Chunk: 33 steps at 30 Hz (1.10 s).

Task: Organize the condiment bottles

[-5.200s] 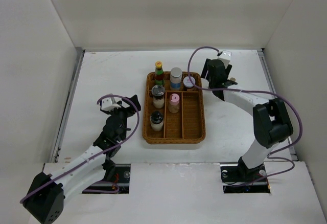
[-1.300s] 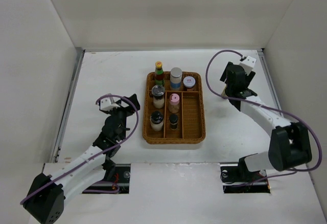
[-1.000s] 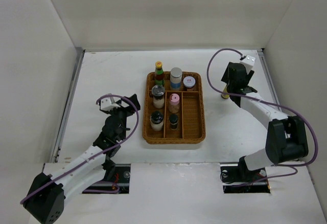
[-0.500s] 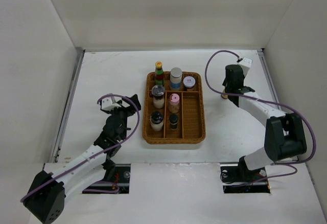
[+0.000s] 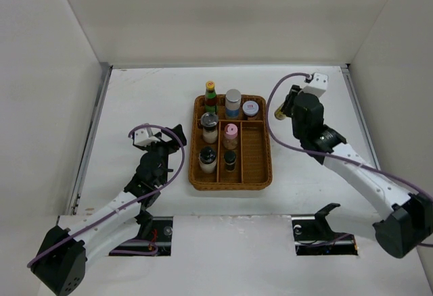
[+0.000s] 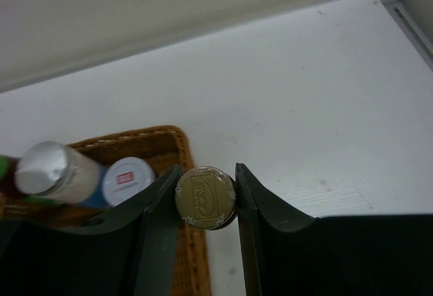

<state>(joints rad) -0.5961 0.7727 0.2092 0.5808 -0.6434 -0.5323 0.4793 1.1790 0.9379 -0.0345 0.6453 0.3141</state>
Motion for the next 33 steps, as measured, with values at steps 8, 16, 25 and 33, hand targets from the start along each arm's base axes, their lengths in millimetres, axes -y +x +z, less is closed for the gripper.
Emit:
{"name": "replay_pose_setpoints", "arguments": {
  "k": [8, 16, 25, 33],
  "targets": [
    [-1, 0, 0, 0, 0, 3, 84, -77, -35, 6, 33, 15, 223, 26],
    [-2, 0, 1, 3, -2, 8, 84, -114, -35, -73, -123, -61, 320, 26],
    [-6, 1, 1, 3, -2, 19, 84, -125, -25, -100, -137, -77, 323, 35],
    [-6, 2, 1, 3, -2, 21, 85, -127, -24, -97, -107, -58, 321, 71]
  ]
}}
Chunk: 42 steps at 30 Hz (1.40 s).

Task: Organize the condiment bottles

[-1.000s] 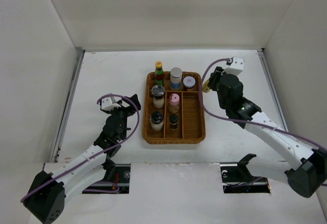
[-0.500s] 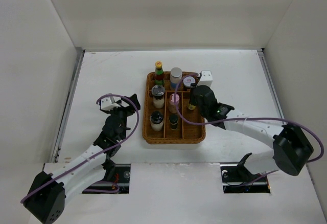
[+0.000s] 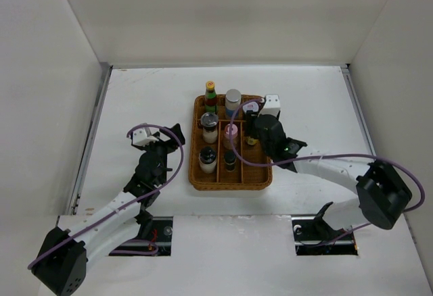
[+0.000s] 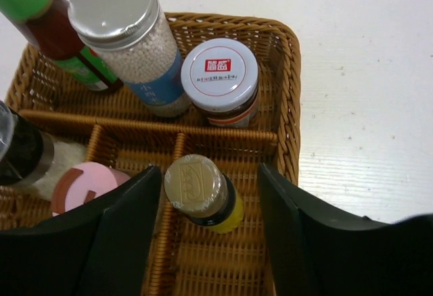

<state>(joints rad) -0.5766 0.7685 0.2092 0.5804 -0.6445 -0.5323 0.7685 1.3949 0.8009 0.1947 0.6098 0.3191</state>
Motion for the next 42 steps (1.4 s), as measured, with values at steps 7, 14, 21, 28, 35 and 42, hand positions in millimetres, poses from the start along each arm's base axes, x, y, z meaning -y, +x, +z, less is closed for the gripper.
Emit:
{"name": "replay_pose_setpoints", "arguments": {
  "k": [7, 14, 21, 28, 35, 42],
  "targets": [
    [-2, -2, 3, 5, -5, 3, 93, 8, -8, 36, 71, 60, 3, 94],
    [-7, -3, 3, -36, 16, 31, 100, 35, -32, 110, 238, 223, -11, 100],
    [-7, -1, 4, -81, 26, 48, 100, 106, -37, 107, 341, 396, -212, 86],
    [-2, -1, -29, -220, 77, 43, 100, 144, -35, 30, 222, 434, -369, 16],
    [-19, 7, -41, -342, 109, 118, 100, 147, -25, 8, 159, 485, -414, 58],
    [-27, 14, -37, -363, 94, 150, 100, 148, -24, 8, 156, 512, -416, 67]
  ]
}}
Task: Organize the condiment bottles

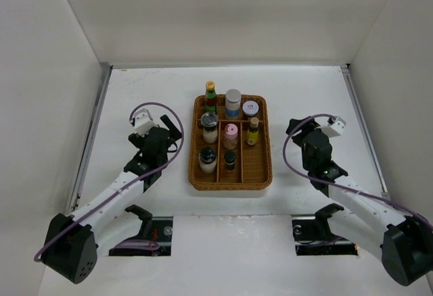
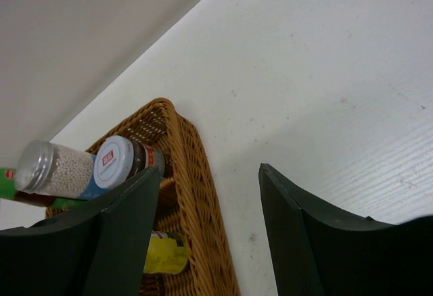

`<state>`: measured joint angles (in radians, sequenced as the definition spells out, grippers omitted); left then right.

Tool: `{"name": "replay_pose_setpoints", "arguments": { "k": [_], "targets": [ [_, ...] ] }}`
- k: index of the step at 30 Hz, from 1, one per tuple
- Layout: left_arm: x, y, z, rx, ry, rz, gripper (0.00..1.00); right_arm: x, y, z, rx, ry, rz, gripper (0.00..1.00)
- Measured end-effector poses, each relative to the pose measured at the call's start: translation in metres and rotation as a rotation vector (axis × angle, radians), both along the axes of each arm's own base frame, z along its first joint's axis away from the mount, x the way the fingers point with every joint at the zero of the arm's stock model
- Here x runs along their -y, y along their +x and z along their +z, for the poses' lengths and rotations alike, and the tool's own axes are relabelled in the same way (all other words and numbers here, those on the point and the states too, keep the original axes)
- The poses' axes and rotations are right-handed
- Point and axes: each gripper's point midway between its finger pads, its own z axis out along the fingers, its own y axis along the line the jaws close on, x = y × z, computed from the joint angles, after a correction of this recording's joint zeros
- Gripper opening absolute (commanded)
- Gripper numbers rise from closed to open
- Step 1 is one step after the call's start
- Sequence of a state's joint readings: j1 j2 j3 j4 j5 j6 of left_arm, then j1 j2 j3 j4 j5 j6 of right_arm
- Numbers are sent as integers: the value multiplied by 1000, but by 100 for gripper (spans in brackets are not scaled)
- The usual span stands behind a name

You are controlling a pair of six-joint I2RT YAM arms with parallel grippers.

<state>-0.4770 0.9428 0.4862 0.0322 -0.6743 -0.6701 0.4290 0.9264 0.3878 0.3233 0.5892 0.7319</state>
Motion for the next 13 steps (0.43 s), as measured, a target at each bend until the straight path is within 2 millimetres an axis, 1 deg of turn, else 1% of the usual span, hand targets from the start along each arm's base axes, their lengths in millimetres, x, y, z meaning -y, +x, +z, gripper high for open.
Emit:
{"name": "replay_pose_setpoints", "arguments": {
  "k": [5, 11, 13],
  "targets": [
    [3, 1, -10, -32, -4, -12, 100, 2, -2, 8, 29, 19, -3, 67],
    [7, 2, -15, -47, -13, -26, 100, 0, -3, 11, 35, 24, 8, 62],
    [7, 3, -17, -53, -15, -30, 100, -1, -3, 11, 34, 25, 13, 57]
  ]
}}
